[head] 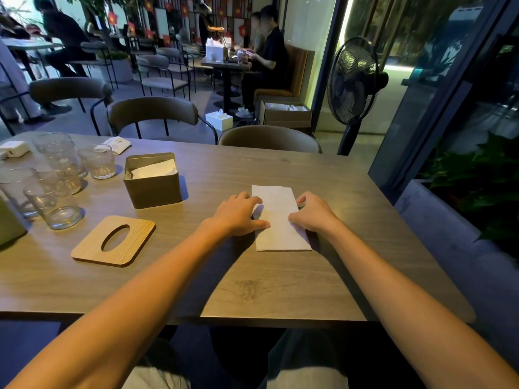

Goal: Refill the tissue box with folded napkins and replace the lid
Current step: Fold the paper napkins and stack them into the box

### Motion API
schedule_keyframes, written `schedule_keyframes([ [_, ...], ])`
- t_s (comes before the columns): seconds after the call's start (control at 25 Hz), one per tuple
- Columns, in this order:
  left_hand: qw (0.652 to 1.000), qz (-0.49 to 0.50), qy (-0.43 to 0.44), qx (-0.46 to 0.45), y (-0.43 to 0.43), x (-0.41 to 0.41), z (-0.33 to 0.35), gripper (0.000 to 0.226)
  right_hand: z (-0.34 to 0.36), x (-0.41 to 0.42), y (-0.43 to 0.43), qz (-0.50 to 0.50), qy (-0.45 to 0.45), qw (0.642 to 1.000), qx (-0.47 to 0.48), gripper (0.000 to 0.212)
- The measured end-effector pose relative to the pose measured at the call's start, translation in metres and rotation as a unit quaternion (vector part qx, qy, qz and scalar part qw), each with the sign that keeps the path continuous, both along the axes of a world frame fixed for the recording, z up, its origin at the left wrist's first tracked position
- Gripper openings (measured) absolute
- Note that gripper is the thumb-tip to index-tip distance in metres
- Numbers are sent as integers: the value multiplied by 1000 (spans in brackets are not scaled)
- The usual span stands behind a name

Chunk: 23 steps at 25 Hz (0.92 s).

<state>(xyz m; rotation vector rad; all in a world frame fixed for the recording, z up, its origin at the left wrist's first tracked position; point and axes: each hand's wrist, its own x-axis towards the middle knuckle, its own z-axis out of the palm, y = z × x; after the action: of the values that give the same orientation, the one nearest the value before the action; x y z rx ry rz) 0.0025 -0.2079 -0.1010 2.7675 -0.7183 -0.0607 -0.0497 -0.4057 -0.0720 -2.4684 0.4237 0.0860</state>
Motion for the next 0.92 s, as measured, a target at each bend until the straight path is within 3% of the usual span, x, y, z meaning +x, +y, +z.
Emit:
schedule_keyframes([
  [0.08, 1000, 23, 2, -12, 1, -2, -1, 77, 0, -1, -1, -23, -20, 999, 38, 36],
  [0.24, 999, 45, 1, -14, -1, -5, 2, 78, 1, -4, 0, -36, -23, 995, 89, 51],
  [0.48, 996, 63, 32, -47, -4, -9, 5, 77, 3, -3, 4, -60, -44, 988, 132, 41],
  [0.72, 972, 48, 139, -185, 1, -8, 6, 68, 6, -2, 5, -53, -84, 977, 187, 36],
  [0.92, 909, 61, 212, -354, 13, -5, 10, 46, 8, -3, 5, -61, -65, 973, 211, 42],
])
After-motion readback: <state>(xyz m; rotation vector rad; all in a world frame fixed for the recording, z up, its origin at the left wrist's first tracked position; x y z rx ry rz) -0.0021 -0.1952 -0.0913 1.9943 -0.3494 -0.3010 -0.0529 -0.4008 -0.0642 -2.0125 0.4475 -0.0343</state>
